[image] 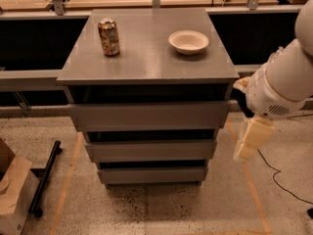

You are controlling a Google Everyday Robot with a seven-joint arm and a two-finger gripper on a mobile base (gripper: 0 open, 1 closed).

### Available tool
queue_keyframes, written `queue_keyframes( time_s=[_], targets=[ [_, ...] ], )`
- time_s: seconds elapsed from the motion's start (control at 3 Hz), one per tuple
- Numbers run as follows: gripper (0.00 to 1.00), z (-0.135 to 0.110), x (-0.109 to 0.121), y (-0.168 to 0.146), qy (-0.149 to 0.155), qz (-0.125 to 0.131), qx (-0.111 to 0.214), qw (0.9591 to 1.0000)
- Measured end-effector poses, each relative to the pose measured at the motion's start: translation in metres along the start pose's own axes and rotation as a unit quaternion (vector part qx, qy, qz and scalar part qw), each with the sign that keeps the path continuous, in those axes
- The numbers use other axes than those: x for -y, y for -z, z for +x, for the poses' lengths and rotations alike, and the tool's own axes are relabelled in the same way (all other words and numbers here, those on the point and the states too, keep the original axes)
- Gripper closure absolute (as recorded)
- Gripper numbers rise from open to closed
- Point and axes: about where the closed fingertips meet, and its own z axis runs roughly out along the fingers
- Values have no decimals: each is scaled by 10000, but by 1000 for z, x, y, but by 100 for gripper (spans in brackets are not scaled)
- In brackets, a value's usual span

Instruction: Open middle drawer

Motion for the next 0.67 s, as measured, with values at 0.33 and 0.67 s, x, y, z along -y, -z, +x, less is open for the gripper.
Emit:
queue_keyframes(
  time_s=[0.33, 0.67],
  targets=[
    [0, 7, 2, -46, -65, -93, 156, 9998],
    [0, 7, 3, -49, -70, -73, 174, 9998]
  ],
)
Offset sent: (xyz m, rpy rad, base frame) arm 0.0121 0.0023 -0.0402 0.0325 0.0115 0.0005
